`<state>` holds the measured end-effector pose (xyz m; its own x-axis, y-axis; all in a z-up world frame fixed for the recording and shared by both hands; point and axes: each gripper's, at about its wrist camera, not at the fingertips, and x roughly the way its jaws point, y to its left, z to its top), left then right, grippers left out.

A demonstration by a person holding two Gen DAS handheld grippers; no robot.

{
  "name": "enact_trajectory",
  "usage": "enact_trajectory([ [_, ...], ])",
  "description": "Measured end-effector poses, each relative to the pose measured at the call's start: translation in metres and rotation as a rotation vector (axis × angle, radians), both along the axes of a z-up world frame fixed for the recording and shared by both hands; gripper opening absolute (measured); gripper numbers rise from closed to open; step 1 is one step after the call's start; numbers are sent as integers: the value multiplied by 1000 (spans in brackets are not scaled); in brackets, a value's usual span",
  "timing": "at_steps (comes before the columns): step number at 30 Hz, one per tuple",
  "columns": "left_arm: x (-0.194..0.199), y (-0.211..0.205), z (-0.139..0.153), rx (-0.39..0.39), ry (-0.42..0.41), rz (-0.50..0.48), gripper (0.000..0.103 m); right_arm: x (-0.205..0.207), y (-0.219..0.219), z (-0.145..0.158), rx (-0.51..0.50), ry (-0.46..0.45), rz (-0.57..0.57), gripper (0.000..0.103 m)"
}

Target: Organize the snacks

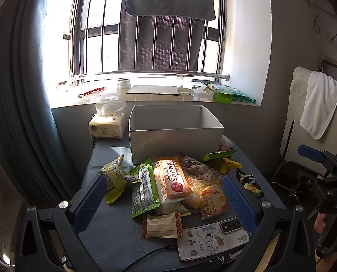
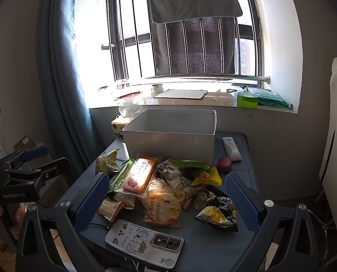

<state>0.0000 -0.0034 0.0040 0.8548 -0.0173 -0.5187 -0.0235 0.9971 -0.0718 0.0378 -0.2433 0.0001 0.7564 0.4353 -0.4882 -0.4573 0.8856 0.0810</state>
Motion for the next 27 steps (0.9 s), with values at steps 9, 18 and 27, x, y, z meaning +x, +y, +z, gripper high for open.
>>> enact_trajectory([
  [9,0,0,-1,0,1,-1,103,0,0,-1,1,3,-1,103],
  [18,1,1,0,-1,3,-1,103,1,0,-1,-1,3,0,103],
  [27,3,1,0,-4,8,0,103,0,0,-1,-1,4,1,103],
])
